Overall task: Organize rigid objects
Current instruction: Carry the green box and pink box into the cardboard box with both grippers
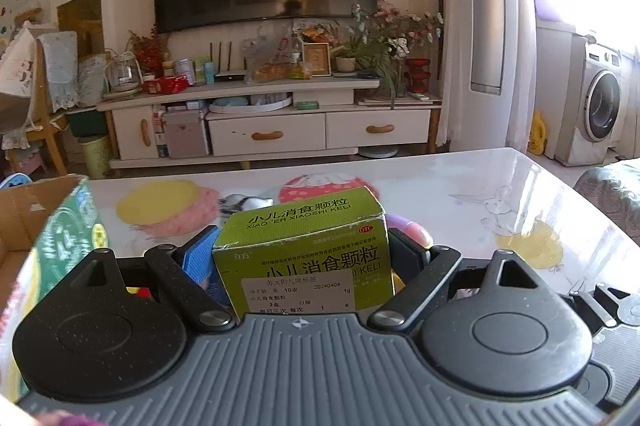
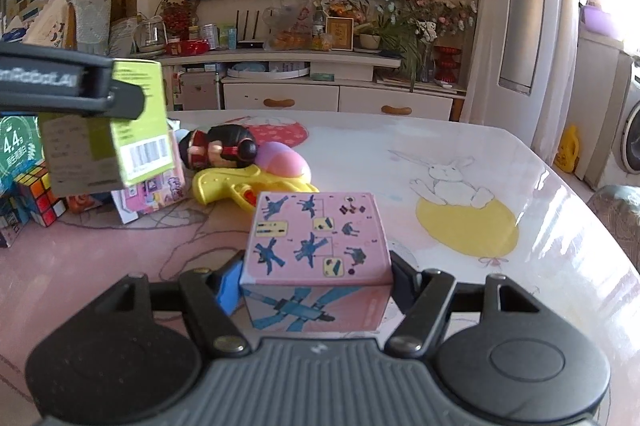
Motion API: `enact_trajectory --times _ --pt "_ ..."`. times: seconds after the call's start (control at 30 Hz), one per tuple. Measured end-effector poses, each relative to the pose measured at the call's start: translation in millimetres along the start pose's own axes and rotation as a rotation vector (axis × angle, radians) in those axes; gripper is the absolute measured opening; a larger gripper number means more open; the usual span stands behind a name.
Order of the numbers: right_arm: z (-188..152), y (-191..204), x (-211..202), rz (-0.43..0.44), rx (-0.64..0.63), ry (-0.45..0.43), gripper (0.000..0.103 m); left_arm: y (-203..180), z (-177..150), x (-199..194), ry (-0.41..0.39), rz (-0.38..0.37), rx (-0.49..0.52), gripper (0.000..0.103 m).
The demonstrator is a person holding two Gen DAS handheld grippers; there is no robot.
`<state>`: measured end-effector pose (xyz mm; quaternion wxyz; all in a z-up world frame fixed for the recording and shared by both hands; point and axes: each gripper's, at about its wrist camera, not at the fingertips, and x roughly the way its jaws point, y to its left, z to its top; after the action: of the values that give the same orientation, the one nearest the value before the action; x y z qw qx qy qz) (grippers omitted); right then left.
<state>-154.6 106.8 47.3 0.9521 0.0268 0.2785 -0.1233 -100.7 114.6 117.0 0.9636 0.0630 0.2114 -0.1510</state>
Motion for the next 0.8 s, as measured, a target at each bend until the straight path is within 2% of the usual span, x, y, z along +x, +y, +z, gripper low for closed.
enact_trajectory --times 0.57,0.8 --pt "12 46 -21 0.028 -0.085 -0.049 0.070 66 3 -50 -0.028 0.035 -0.063 0.103" --pt "26 82 -30 0.070 -0.139 -0.079 0.070 102 15 -68 -0.054 0.060 -0.109 0.103"
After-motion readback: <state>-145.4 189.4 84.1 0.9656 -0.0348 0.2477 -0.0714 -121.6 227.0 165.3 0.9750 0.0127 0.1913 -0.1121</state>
